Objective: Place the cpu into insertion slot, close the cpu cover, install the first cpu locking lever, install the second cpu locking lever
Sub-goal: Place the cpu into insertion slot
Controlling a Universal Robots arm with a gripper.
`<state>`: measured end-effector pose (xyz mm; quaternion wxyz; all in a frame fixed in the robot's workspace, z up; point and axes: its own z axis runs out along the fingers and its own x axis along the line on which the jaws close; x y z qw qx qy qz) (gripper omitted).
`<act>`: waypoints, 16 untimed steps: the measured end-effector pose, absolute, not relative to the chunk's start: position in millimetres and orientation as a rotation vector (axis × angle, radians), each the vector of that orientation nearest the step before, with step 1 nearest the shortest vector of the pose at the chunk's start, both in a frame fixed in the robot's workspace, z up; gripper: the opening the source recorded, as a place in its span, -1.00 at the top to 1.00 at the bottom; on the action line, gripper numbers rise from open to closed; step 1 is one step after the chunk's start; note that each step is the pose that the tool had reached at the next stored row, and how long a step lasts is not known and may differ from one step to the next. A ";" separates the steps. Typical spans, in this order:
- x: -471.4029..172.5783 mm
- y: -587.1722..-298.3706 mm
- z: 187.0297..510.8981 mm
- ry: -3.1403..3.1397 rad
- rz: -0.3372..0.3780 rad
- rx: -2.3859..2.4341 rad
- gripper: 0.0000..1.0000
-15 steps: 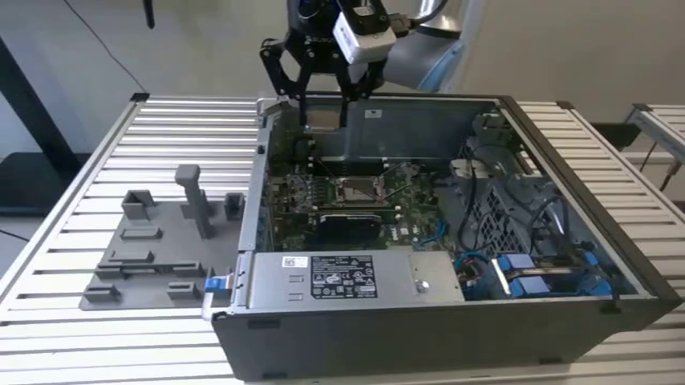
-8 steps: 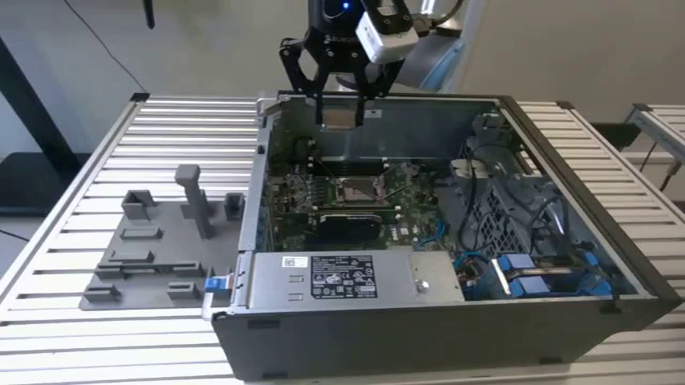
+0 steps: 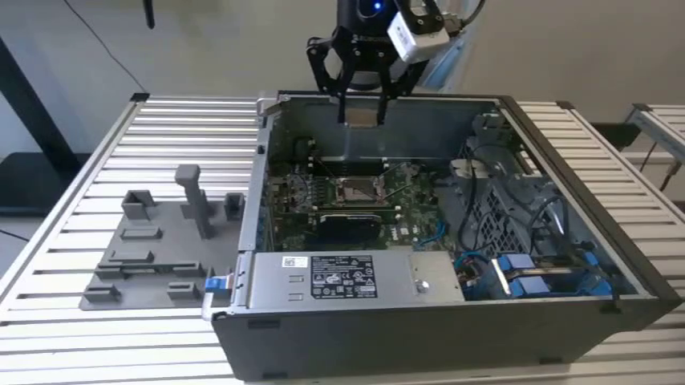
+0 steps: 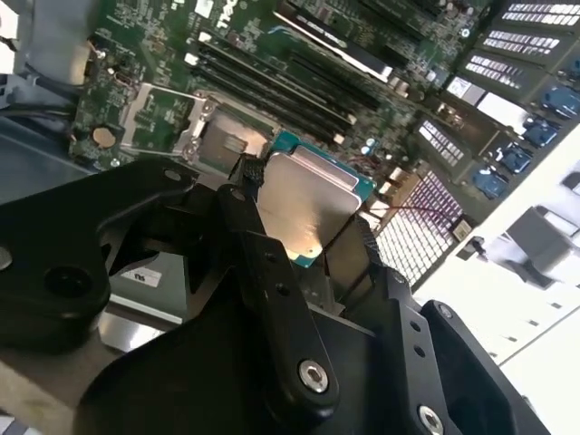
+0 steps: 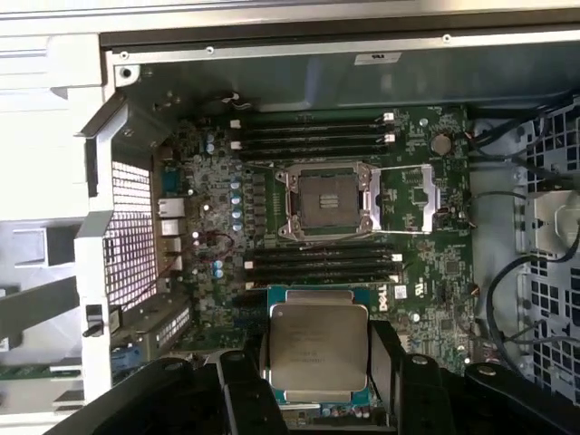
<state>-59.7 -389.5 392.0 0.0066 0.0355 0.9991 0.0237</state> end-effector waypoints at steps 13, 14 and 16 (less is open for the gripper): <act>-38.7 -366.9 386.4 3.126 0.076 0.111 -0.08; -38.1 -365.3 385.8 3.126 0.077 0.110 -0.08; -37.2 -361.8 384.2 3.126 0.079 0.109 -0.08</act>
